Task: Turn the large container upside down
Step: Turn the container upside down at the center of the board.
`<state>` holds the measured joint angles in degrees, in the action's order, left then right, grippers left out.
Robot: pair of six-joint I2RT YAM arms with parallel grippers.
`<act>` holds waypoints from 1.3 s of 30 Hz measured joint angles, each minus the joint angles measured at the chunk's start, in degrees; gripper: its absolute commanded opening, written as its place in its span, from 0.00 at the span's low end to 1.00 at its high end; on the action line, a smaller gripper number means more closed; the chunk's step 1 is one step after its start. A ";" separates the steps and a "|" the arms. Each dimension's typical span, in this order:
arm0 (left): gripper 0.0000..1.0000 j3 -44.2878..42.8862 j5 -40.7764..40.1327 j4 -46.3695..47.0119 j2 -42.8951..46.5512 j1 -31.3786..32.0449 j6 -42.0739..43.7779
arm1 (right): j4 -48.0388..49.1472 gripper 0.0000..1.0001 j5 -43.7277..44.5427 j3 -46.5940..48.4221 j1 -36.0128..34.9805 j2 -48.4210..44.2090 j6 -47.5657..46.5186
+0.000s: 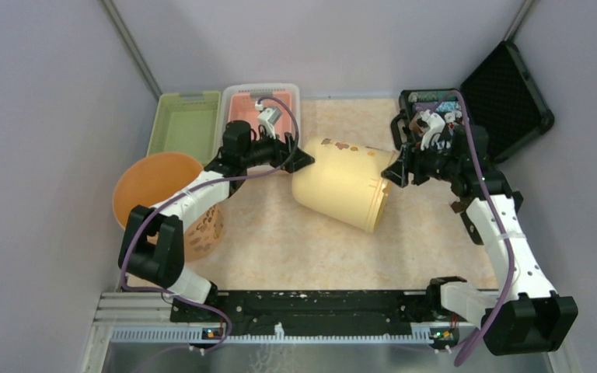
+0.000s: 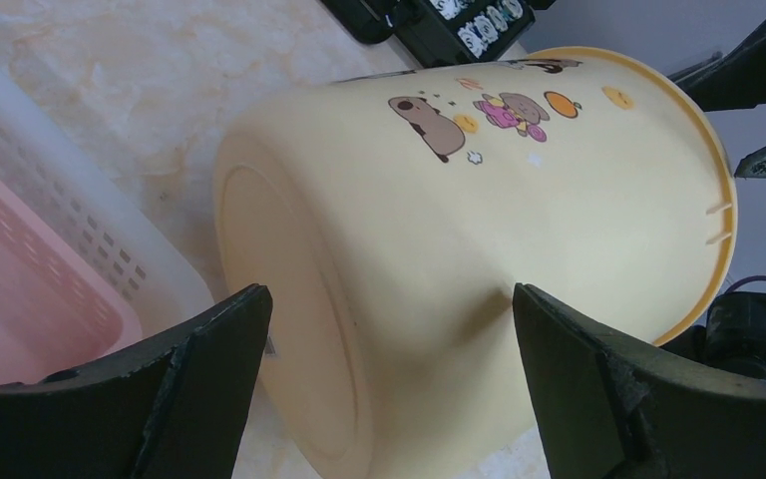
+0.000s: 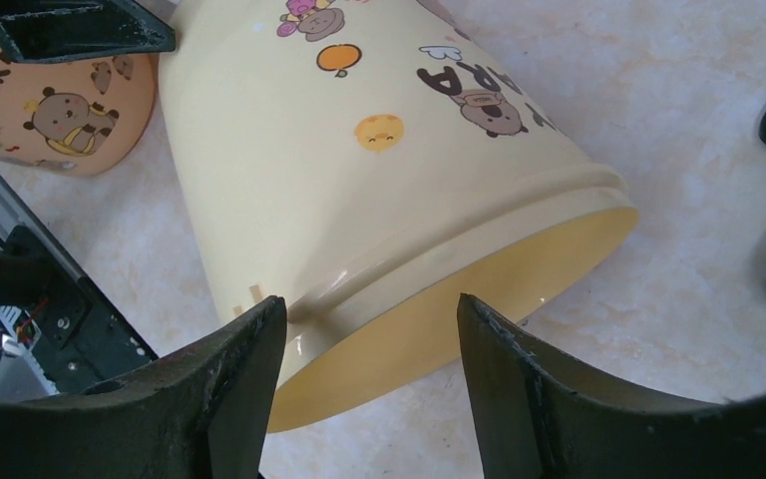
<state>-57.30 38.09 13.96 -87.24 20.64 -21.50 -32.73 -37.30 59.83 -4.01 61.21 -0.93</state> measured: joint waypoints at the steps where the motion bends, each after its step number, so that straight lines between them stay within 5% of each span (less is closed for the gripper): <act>1: 0.96 0.22 0.04 0.31 0.09 -0.07 -0.28 | -0.37 0.63 -0.02 0.24 0.00 0.07 0.00; 21: 0.94 3.48 2.64 5.57 1.97 -1.46 -5.81 | -1.68 0.41 -2.36 4.57 -1.29 6.58 3.50; 29: 0.94 3.63 3.41 6.62 1.99 -1.49 -7.37 | -2.58 0.46 2.62 5.25 -3.48 6.67 1.36; 35: 0.94 3.93 3.74 7.19 2.01 -1.62 -8.52 | -2.71 0.34 8.50 5.95 -6.34 6.05 -0.52; 39: 0.94 4.24 4.66 7.56 2.12 -1.79 -9.57 | -3.34 0.35 12.24 6.29 -6.75 5.64 -1.11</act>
<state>-53.06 42.74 21.52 -85.12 18.85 -31.07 -36.07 -25.06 66.13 -10.76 66.85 -2.04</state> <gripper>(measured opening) 0.938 0.355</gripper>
